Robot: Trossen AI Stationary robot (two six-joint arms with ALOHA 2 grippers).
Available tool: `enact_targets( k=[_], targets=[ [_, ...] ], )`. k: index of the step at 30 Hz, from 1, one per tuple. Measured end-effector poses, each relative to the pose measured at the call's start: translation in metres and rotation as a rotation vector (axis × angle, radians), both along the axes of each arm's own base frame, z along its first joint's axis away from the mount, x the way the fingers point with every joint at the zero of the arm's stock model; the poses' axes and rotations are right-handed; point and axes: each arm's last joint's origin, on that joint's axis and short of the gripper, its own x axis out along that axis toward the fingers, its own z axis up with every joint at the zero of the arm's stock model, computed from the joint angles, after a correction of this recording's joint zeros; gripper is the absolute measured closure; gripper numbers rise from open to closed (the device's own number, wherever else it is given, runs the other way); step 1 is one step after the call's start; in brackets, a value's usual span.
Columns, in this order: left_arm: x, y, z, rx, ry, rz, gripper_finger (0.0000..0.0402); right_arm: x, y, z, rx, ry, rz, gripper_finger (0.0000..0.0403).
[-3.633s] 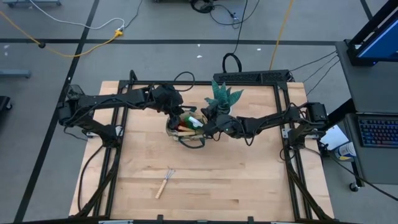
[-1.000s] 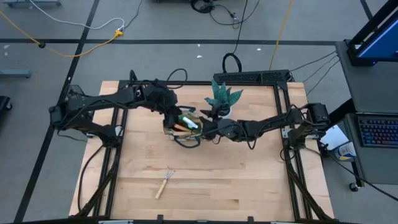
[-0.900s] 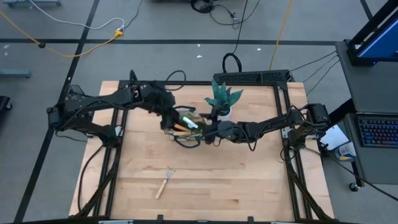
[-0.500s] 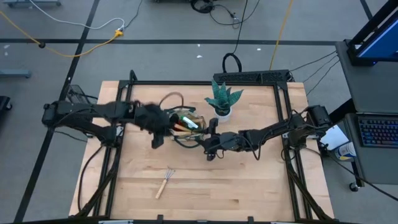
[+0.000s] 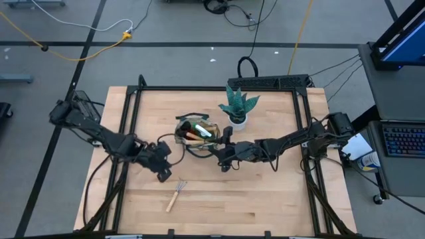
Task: Pick & Place Garden tools in Gardening bag
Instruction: Put the brown hand rake into the white gardening bag
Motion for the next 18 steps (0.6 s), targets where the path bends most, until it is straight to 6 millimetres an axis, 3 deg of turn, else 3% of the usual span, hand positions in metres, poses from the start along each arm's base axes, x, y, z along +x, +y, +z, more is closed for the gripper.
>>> enact_targets(
  k=[10, 18],
  targets=[
    [-0.0061, -0.0113, -0.0023, -0.088, 0.041, -0.032, 0.0355, 0.0001, -0.0007, -0.0001, -0.015, 0.005, 0.003, 0.0232],
    [-0.0046, -0.0107, -0.0028, 0.021, 0.019, -0.211, 0.0355, 0.0001, -0.0007, -0.0001, -0.015, 0.006, 0.005, 0.0232]
  ],
)
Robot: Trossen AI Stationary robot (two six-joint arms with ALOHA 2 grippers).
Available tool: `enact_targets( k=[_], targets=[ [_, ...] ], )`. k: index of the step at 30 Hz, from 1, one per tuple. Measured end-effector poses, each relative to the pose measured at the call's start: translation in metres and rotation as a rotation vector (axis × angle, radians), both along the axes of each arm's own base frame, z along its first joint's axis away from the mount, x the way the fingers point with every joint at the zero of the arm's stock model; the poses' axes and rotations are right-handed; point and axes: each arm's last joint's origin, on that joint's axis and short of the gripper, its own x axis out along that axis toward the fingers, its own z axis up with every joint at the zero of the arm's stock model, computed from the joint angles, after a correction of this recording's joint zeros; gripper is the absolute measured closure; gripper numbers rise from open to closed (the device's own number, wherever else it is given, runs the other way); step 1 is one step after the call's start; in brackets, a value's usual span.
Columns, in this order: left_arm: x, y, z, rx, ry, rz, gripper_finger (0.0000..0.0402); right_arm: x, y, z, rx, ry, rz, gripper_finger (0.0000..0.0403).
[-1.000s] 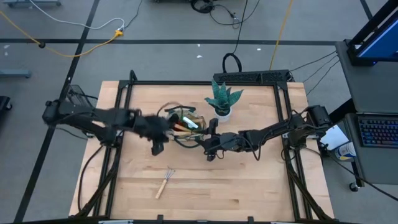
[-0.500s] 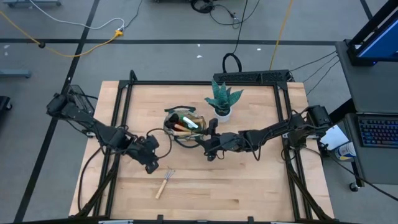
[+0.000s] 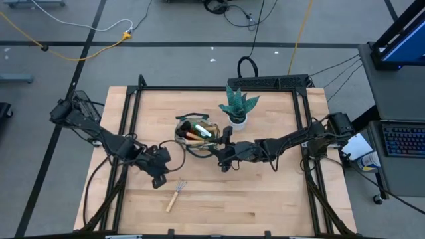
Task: Pick & Place Garden tools in Gardening bag
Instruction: Put the brown hand rake into the white gardening bag
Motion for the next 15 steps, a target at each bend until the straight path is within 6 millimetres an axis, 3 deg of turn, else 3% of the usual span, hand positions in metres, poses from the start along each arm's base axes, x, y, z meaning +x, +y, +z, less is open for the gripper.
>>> enact_targets(
  k=[6, 15],
  targets=[
    [0.0044, -0.0011, 0.0, -0.023, -0.029, 0.075, 0.0355, -0.0001, 0.0, -0.0004, 0.024, -0.003, -0.007, 0.0232],
    [0.0041, -0.0017, 0.0, -0.003, -0.034, 0.036, 0.0355, -0.0002, 0.0, -0.0006, 0.031, -0.003, -0.009, 0.0232]
  ],
)
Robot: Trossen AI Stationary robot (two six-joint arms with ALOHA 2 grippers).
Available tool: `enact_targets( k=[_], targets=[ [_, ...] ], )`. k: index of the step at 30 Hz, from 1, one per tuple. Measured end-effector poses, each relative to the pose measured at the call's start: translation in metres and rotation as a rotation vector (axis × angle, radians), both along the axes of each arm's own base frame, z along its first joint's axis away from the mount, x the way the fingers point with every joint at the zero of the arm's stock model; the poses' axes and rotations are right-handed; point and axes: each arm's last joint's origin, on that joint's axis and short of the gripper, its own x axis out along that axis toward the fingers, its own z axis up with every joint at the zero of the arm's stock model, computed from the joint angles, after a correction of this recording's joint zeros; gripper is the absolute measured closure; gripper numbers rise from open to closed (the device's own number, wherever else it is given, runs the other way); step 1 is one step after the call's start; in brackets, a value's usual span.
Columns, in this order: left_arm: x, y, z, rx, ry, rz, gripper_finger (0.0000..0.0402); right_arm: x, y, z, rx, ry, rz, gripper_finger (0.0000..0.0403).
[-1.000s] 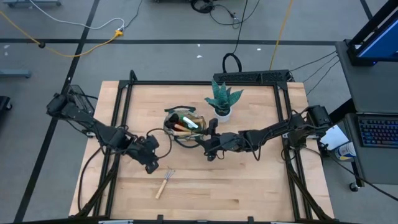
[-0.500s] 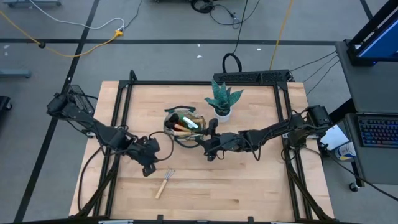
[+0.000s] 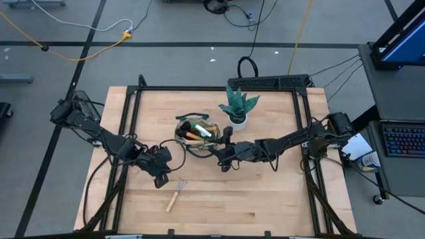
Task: Pick & Place Garden tools in Gardening bag
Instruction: Put the brown hand rake into the white gardening bag
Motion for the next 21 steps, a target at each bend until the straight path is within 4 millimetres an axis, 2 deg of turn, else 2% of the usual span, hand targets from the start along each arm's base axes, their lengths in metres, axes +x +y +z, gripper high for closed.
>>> enact_targets(
  k=[7, 14, 21],
  targets=[
    [-0.002, -0.004, 0.0, -0.034, 0.013, 0.012, 0.0355, 0.0, 0.001, 0.0, 0.124, -0.025, 0.003, 0.0232],
    [-0.001, -0.014, 0.003, -0.022, -0.061, -0.066, 0.0355, 0.001, 0.006, -0.001, 0.286, -0.025, 0.129, 0.0232],
    [-0.003, -0.015, 0.003, -0.015, -0.052, -0.104, 0.0355, 0.001, 0.007, -0.001, 0.318, -0.024, 0.149, 0.0232]
  ],
)
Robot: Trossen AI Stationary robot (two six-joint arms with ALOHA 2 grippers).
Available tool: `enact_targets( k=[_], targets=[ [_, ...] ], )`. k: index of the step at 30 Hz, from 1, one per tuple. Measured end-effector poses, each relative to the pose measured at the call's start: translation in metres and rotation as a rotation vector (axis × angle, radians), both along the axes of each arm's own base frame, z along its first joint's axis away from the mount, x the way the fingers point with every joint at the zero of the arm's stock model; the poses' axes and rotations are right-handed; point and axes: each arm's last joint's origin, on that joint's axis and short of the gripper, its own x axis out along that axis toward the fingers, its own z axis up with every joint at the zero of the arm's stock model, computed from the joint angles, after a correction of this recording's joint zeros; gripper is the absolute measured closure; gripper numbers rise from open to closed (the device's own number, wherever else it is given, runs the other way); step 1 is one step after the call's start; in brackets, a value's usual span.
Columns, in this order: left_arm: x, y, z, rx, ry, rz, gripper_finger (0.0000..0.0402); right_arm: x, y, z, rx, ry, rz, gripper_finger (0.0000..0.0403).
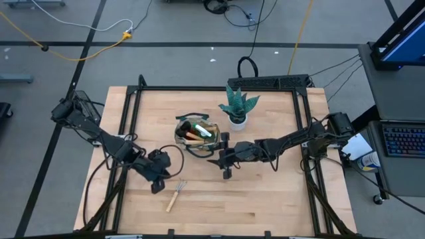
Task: Pick & Place Garden tools in Gardening bag
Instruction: Put the brown hand rake into the white gardening bag
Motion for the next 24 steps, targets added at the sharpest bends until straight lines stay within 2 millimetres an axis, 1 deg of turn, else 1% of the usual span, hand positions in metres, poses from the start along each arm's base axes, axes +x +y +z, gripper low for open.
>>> enact_targets(
  k=[3, 8, 13, 18, 21, 24],
  targets=[
    [0.0, 0.0, 0.0, -0.002, 0.002, -0.006, 0.0355, 0.0, 0.0, 0.0, 0.031, -0.001, -0.011, 0.0232],
    [0.0, -0.001, 0.0, -0.013, 0.006, -0.008, 0.0355, 0.0, 0.0, 0.0, 0.029, -0.001, -0.01, 0.0232],
    [0.0, 0.001, 0.0, 0.039, -0.02, -0.012, 0.0355, 0.0, 0.0, 0.001, 0.028, -0.007, -0.009, 0.0232],
    [0.001, 0.001, -0.001, 0.039, -0.013, 0.003, 0.0355, 0.0, 0.0, 0.001, 0.028, -0.007, -0.009, 0.0232],
    [0.002, 0.0, -0.009, 0.037, 0.012, 0.011, 0.0355, 0.0, 0.0, 0.001, 0.023, -0.008, -0.008, 0.0232],
    [0.007, 0.001, -0.025, 0.039, 0.033, 0.019, 0.0355, 0.0, 0.0, 0.001, 0.021, -0.008, -0.007, 0.0232]
  ],
)
